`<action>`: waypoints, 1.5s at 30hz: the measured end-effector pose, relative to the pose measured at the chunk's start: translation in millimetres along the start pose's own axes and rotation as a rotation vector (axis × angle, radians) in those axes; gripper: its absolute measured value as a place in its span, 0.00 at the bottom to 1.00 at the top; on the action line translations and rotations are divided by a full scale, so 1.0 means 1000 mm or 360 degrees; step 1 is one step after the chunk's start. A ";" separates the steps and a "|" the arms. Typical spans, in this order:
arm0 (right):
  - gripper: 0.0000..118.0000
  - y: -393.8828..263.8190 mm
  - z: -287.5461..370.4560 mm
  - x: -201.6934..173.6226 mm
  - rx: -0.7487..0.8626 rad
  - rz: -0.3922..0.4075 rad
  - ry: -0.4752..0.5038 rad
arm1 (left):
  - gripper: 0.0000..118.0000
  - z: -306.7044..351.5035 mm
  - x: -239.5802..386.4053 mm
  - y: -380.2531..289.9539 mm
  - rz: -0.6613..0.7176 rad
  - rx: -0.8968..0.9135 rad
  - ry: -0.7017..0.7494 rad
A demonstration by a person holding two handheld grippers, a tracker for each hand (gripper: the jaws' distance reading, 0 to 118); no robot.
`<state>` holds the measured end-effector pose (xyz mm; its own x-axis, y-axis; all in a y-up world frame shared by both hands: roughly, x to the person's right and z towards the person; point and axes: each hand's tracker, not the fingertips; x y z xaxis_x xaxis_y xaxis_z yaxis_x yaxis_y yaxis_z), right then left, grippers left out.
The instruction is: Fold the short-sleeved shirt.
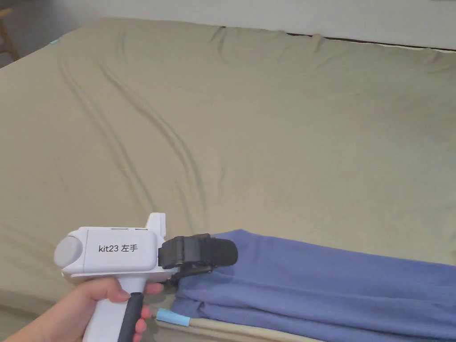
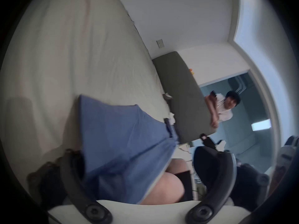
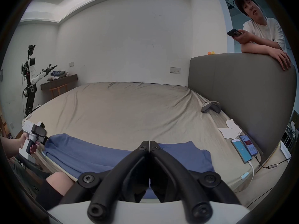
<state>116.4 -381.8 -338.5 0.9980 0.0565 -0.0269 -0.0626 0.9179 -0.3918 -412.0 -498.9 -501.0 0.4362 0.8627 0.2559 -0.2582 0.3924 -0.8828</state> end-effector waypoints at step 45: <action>0.00 0.011 -0.013 0.003 0.0117 -0.0004 0.0292 | 0.04 -0.194 0.195 0.013 -0.0317 -0.0505 0.1222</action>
<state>118.7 -376.4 -355.0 0.9806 -0.0121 -0.1958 -0.0530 0.9446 -0.3239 -162.7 -387.5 -539.2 0.9407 0.2870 0.1811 0.0888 0.3069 -0.9476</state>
